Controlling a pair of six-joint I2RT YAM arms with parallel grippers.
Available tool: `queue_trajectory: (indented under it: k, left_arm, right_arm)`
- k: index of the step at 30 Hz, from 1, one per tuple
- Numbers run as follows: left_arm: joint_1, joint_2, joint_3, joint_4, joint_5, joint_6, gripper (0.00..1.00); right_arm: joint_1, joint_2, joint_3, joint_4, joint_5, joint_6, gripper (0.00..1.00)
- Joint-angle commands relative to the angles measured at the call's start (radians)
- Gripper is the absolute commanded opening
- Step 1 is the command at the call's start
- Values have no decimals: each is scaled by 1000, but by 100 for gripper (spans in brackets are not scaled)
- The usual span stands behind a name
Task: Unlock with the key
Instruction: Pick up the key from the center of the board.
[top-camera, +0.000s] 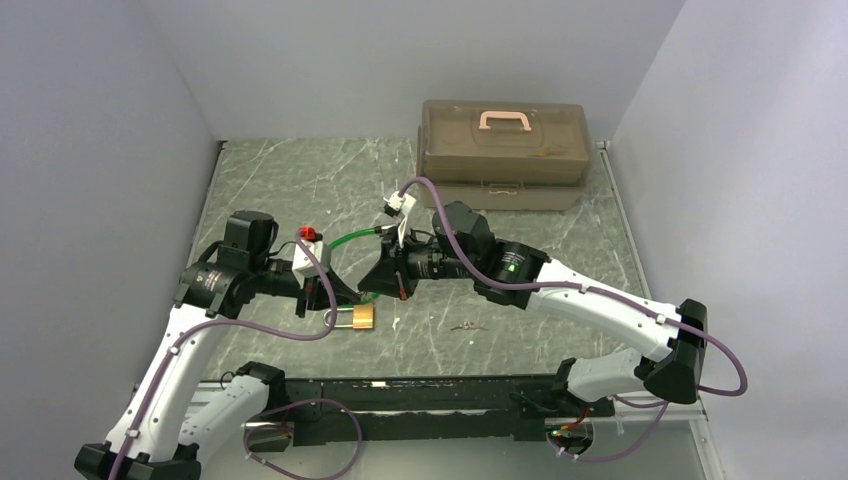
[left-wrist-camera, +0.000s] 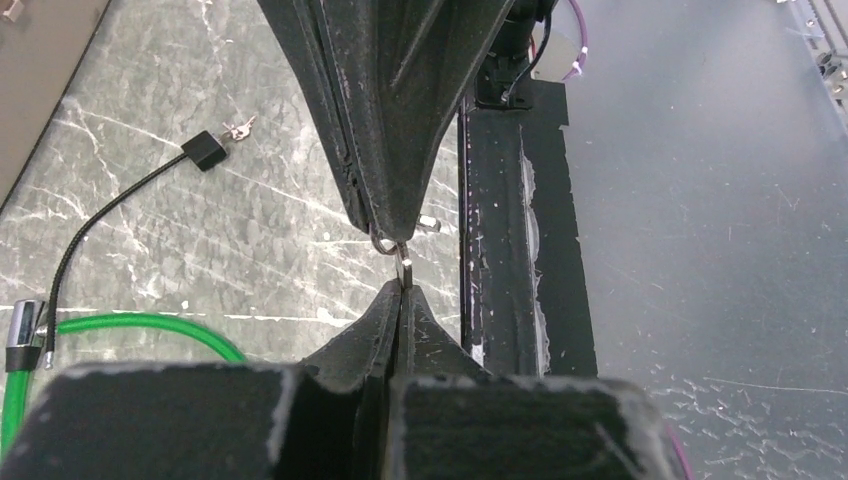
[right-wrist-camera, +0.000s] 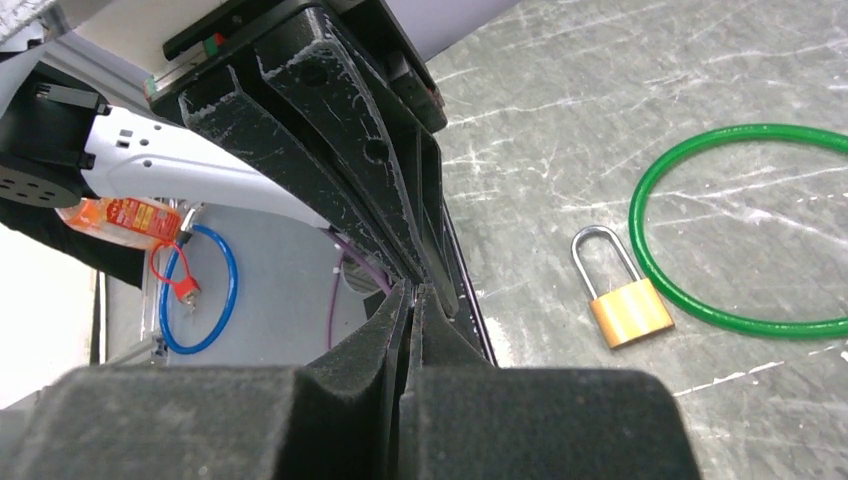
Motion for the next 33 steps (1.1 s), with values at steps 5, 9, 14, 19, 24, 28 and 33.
queue_trajectory:
  k: [5,9,14,19,24,28,33]
  left_arm:
    - [6,17,71,-121,-12,98,0]
    - [6,18,86,-125,-4,89,0]
    - [6,10,114,-141,-38,80,0]
    - [7,1,141,-164,-92,69,0]
    - [7,5,169,-201,-128,75,0]
    - [6,5,193,-216,-157,84,0]
    - [5,10,257,-323,-227,228,0]
  right_arm:
    - [5,-51,34,-11,-25,-16,0]
    - [5,-49,37,-17,-27,-14,0]
    - [4,-48,51,-45,-31,-31,1]
    - [4,-49,67,-63,-51,-40,7]
    - [5,-46,82,-67,-75,-41,31]
    - [4,-38,105,-93,-88,-56,41]
    - [3,-50,174,-171,-21,-111,52]
